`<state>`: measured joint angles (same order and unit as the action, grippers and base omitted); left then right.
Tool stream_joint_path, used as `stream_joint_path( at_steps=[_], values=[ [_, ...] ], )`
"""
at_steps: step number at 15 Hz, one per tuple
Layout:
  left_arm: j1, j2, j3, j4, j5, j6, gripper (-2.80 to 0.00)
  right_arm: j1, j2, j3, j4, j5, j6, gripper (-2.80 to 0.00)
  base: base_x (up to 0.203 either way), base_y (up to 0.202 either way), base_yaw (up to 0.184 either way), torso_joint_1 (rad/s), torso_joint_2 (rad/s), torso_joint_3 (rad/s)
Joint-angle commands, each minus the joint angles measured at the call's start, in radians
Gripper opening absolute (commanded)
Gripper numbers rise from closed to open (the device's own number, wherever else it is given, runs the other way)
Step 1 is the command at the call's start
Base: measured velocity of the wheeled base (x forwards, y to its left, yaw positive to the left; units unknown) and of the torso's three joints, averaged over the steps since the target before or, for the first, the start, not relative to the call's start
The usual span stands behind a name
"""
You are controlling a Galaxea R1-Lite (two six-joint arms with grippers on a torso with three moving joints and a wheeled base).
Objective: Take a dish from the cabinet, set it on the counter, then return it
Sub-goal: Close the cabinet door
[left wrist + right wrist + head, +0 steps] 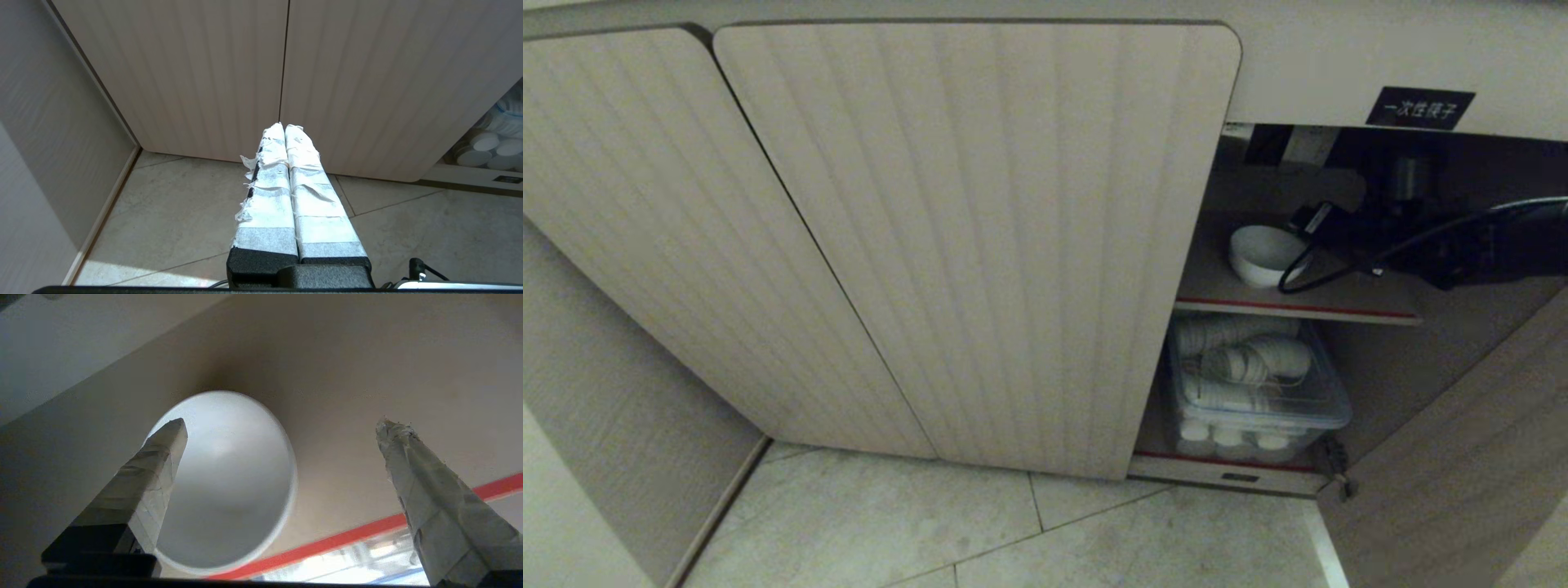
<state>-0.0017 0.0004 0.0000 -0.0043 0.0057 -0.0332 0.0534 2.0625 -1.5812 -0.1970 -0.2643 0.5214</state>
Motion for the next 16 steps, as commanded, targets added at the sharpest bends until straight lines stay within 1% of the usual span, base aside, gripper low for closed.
stream_joint_path(
  at_steps=[1,2,3,7,13,16],
  values=[
    [0.000,0.000,0.000,0.000,0.000,-0.001,-2.80,-0.001,-0.049,0.062,-0.029,-0.001,-0.023,0.00,0.000,0.000,0.000,0.000,0.00,0.000],
    [0.000,0.000,0.000,0.000,0.000,-0.001,-2.80,-0.001,-0.063,0.088,-0.055,-0.001,-0.036,0.00,0.000,0.000,0.000,0.000,0.00,0.000],
    [0.000,0.000,-0.002,0.000,0.000,-0.001,-2.80,-0.001,-0.075,0.115,-0.072,-0.001,-0.047,-2.80,0.000,0.000,0.000,0.000,0.00,0.000],
    [0.000,0.000,0.000,0.000,0.000,-0.001,-2.80,-0.001,-0.136,0.213,-0.115,-0.001,-0.067,-2.80,0.000,0.000,0.000,0.000,0.00,0.000],
    [0.000,0.000,0.000,0.000,0.000,-0.001,-2.80,-0.013,-0.218,0.320,-0.127,0.001,-0.104,-2.80,0.000,0.000,0.000,0.000,0.00,0.000],
    [0.000,0.000,0.000,0.000,0.000,-0.001,-2.80,-0.014,-0.253,0.414,-0.184,0.002,-0.112,-2.80,0.000,0.000,0.000,0.000,0.00,0.000]
  ],
)
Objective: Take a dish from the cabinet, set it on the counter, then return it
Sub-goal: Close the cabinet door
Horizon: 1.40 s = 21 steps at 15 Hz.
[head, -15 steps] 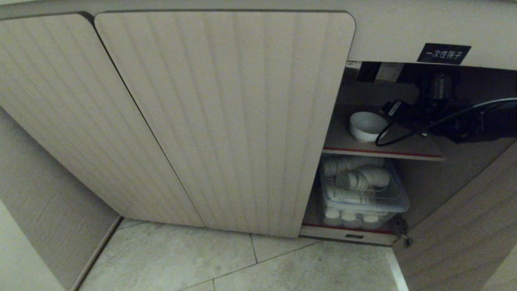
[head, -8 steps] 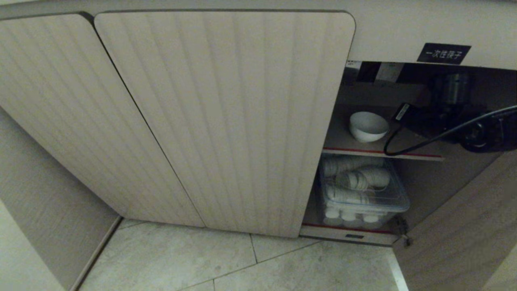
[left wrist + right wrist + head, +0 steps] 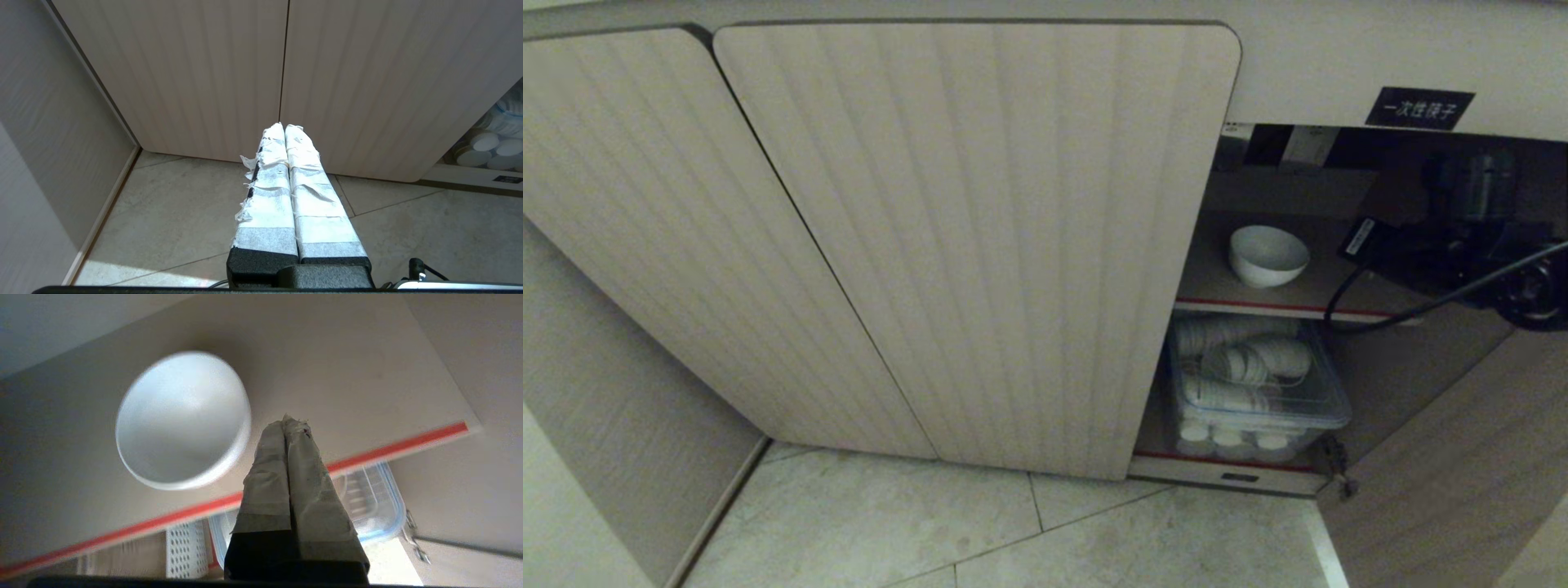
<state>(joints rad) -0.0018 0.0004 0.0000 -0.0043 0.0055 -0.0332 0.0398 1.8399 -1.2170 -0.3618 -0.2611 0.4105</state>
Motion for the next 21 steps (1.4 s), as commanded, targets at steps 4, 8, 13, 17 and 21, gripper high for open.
stream_joint_path(
  at_steps=[4,8,13,17,21],
  values=[
    [0.000,0.000,0.000,0.000,0.001,-0.001,-2.80,-0.006,-0.104,0.197,-0.091,-0.001,-0.027,-2.80,0.000,0.000,0.000,0.000,0.00,0.000],
    [0.000,0.000,0.000,0.000,0.001,-0.001,-2.80,-0.014,-0.167,0.317,-0.169,0.001,-0.029,-2.80,0.000,0.000,0.000,0.000,0.00,0.000],
    [0.000,0.000,-0.001,0.000,0.001,-0.001,-2.80,-0.021,-0.231,0.381,-0.201,0.005,-0.088,-2.80,0.000,0.000,0.000,0.000,0.00,0.000],
    [0.000,0.000,0.000,0.000,0.001,-0.001,-2.80,-0.022,-0.297,0.450,-0.203,0.005,-0.135,-2.80,0.000,0.000,0.000,0.000,0.00,0.000],
    [0.000,0.000,-0.001,0.000,-0.001,-0.001,-2.80,-0.021,-0.368,0.564,-0.201,0.006,-0.147,-2.80,0.000,0.000,0.000,0.000,0.00,0.000]
  ],
)
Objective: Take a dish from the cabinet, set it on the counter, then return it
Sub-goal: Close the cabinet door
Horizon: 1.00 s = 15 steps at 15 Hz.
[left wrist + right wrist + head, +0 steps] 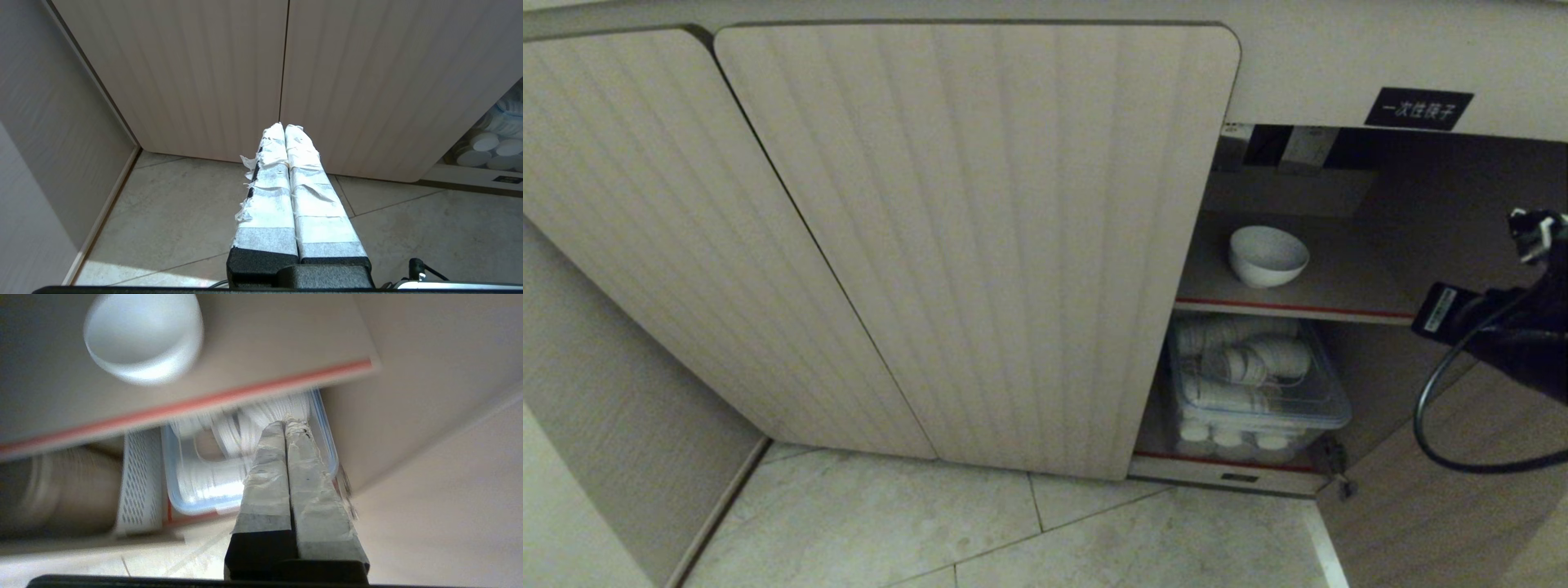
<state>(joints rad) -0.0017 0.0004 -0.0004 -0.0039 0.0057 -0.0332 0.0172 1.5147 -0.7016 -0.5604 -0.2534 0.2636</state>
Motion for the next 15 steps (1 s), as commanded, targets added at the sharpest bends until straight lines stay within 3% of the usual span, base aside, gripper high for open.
stream_joint_path(
  at_steps=[1,10,15],
  values=[
    [0.000,0.000,0.000,-0.001,0.000,-0.001,-2.80,0.001,-0.059,0.087,-0.003,-0.001,0.000,-2.80,0.000,0.000,0.000,0.000,0.00,0.000],
    [0.000,0.000,0.000,-0.001,0.000,-0.001,-2.80,0.020,-0.264,0.427,-0.032,0.047,-0.097,-2.80,0.000,0.000,0.000,0.000,0.00,0.000],
    [0.000,0.000,-0.001,-0.001,0.000,-0.001,-2.80,0.030,-0.384,0.701,-0.203,0.088,-0.179,-2.80,0.000,0.000,0.000,0.000,0.00,0.000]
  ],
)
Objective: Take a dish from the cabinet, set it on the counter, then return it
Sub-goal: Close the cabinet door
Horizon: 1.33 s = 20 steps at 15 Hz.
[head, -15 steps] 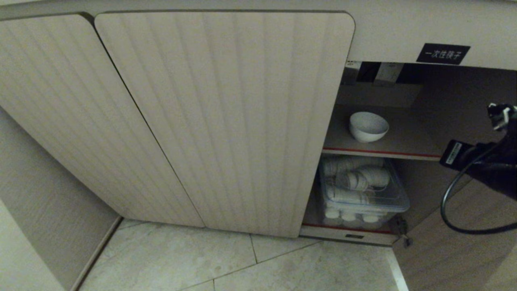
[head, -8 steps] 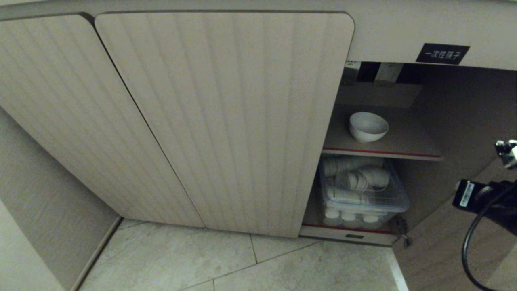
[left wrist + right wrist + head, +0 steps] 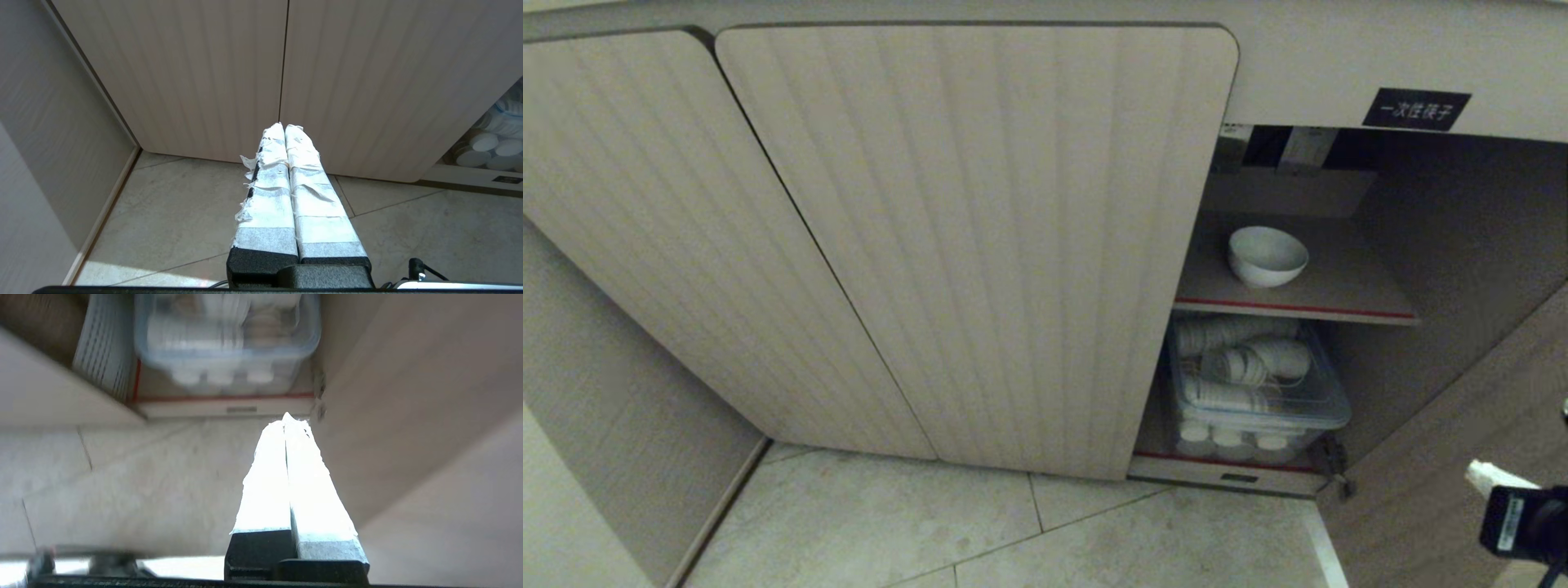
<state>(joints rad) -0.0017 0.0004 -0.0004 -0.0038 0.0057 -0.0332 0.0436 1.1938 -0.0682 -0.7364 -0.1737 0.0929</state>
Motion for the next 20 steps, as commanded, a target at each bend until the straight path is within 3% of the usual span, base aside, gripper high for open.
stream_joint_path(
  at_steps=[1,10,17,20],
  values=[
    [0.000,0.000,0.000,-0.001,0.000,-0.001,-2.80,0.004,-0.075,0.068,-0.007,0.015,-0.022,-2.80,0.000,0.000,0.000,0.000,0.00,0.000],
    [0.000,0.000,0.000,-0.001,0.000,-0.001,-2.80,0.030,-0.427,0.068,0.576,0.048,-0.147,-2.80,0.000,0.000,0.000,0.000,0.00,0.000],
    [0.000,0.000,-0.001,-0.001,0.000,-0.001,-2.80,0.098,-0.893,0.068,0.727,0.152,-0.164,-2.80,0.000,0.000,0.000,0.000,0.00,0.000],
    [0.000,0.000,0.000,-0.001,-0.001,-0.001,-2.80,0.070,-0.913,0.068,0.736,0.157,-0.104,-2.80,0.000,0.000,0.000,0.000,0.00,0.000]
  ],
)
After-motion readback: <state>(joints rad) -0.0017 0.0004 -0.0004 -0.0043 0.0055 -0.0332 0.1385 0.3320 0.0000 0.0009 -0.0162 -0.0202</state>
